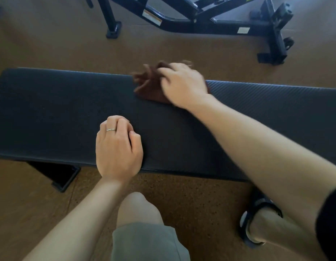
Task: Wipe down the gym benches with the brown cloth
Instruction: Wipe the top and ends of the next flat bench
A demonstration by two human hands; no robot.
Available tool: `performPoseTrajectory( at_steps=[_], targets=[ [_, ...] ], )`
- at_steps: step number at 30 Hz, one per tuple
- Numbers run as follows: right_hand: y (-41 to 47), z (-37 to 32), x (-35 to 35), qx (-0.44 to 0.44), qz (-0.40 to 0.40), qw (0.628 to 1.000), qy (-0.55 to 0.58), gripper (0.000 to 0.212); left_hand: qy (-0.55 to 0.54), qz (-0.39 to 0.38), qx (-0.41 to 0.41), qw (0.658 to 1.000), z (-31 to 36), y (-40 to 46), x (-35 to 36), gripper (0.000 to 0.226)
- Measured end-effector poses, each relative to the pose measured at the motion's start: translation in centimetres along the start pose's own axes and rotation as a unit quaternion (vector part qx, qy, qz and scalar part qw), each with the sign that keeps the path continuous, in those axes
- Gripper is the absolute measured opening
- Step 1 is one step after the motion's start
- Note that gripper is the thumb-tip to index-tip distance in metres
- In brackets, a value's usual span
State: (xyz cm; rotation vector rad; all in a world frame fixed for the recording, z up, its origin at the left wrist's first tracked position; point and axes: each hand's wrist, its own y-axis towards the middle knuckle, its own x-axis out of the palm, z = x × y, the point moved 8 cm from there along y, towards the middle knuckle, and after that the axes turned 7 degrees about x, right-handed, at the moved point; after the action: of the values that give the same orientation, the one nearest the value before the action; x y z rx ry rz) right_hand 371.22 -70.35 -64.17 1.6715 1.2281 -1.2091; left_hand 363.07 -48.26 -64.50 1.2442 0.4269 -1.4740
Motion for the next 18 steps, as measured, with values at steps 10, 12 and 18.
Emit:
performPoseTrajectory(
  at_steps=[10, 12, 18],
  targets=[
    [-6.1, 5.5, -0.6, 0.127, 0.028, 0.99, -0.053, 0.057, 0.009, 0.009, 0.026, 1.0, 0.5, 0.0, 0.4, 0.022],
    [-6.8, 3.3, 0.1, 0.083, 0.02, 0.995, -0.059, 0.058, 0.005, 0.005, 0.027, 1.0, 0.5, 0.1, 0.4, 0.022],
    [-16.7, 1.1, 0.0, -0.01, 0.004, 0.999, -0.039, 0.055, 0.007, -0.004, 0.03, 1.0, 0.7, -0.2, 0.3, 0.024]
  ],
)
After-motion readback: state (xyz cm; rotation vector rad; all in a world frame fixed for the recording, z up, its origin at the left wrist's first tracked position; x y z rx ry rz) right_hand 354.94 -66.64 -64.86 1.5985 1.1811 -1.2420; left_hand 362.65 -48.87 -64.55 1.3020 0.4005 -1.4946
